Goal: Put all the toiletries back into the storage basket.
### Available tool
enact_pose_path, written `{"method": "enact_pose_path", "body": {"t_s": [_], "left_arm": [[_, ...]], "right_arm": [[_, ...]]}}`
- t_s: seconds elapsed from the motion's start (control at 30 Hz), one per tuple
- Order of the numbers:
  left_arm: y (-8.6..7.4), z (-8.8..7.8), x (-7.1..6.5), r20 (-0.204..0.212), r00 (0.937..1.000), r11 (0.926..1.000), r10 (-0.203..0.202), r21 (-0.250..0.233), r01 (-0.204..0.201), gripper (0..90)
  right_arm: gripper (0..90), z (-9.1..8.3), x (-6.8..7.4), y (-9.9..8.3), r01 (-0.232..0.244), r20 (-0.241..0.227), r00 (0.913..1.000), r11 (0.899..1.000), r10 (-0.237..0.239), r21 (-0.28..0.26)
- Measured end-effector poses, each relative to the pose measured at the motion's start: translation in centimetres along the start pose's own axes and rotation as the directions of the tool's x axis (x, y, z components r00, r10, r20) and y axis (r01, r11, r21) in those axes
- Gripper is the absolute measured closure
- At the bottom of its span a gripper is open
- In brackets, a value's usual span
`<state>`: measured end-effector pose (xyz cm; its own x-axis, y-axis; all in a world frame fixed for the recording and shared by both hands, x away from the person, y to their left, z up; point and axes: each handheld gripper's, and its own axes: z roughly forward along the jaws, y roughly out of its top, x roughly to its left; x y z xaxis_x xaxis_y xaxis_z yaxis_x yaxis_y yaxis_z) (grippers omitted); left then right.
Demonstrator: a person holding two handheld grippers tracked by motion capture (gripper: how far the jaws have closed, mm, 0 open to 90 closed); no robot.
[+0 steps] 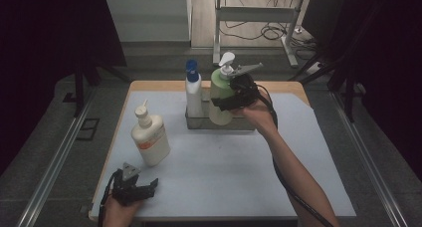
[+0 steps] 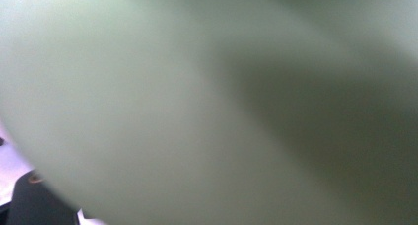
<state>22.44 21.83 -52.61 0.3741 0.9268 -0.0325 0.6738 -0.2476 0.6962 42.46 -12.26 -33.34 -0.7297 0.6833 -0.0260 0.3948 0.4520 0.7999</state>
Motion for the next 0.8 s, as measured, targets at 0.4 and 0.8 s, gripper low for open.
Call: {"method": "enact_pose_path", "body": {"t_s": [0.4, 0.8], "left_arm": [[0.0, 0.0, 0.0, 0.001, 1.0, 1.0, 0.001, -0.001, -0.001, 12.2], [-0.1, 0.0, -0.1, -0.004, 1.0, 1.0, 0.001, -0.006, -0.001, 12.1]], "right_arm": [[12.8, 0.9, -1.0, 0.8, -0.017, 0.039, 0.9991, 1.0, 0.017, -0.004], [12.8, 2.5, -1.8, 1.5, -0.016, 0.07, 0.9974, 1.0, 0.016, 0.001]]}}
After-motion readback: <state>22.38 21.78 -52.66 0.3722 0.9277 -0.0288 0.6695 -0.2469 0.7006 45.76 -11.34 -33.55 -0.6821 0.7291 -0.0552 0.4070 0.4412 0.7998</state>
